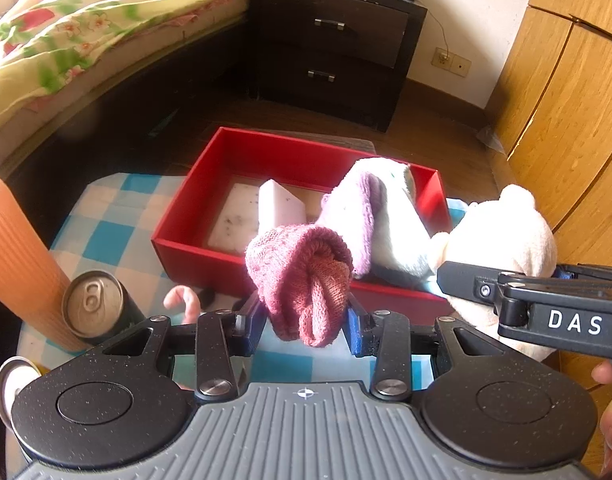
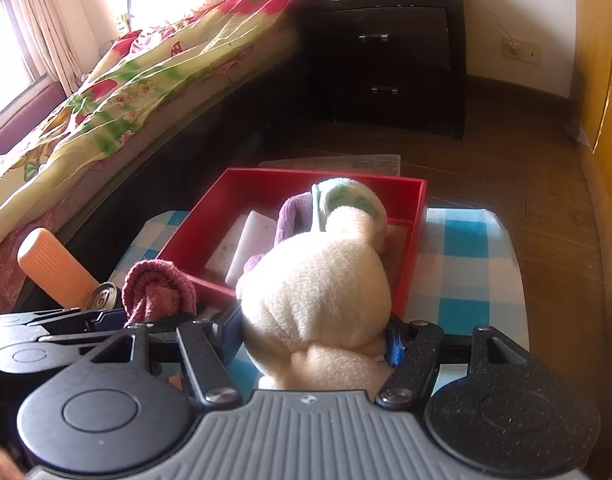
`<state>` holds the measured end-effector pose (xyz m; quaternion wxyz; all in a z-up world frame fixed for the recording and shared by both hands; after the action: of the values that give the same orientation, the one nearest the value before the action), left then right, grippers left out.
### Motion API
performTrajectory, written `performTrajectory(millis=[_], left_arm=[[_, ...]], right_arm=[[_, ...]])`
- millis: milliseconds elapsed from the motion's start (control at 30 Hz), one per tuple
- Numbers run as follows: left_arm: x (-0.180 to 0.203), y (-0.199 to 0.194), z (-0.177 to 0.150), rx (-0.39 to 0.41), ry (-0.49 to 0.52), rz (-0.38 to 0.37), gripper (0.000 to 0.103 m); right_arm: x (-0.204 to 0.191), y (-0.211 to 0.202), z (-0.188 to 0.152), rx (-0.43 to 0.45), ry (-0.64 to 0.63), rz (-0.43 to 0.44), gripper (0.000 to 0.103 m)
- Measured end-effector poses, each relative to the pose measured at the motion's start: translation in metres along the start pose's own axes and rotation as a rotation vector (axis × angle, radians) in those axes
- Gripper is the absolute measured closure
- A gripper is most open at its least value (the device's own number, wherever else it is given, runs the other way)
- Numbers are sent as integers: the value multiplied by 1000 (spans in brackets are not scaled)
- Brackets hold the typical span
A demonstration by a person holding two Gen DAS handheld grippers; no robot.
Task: Organize soft objects
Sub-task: 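Open the left tool to drop the sock while the right tool releases the teddy bear into the box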
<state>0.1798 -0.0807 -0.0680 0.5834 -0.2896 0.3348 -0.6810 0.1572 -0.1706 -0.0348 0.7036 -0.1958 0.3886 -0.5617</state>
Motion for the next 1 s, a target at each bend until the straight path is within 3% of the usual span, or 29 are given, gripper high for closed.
performTrajectory(millis=[267,833,1000], left_arm=[[-3,20,17,-10,8,20,62],[-10,75,76,49,13,104,60],[-9,85,77,50,20,114,51]], right_arm=[[8,21,16,-16,7,-16,59],[46,78,53,44,37,-77,59],[52,92,52,43,37,-90,53]])
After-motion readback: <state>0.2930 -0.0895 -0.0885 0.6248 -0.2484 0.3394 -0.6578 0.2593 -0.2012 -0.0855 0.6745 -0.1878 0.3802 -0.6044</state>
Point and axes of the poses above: each gripper's, at about its wrist camera, not at the fingertips, and y roughly the way its jaws point, x to its right, z to its top, the point moved 10 cm from there along y, roughly the way its jaws point, and after that the axes turned 8 degrees about z, right-handed, at the moved point
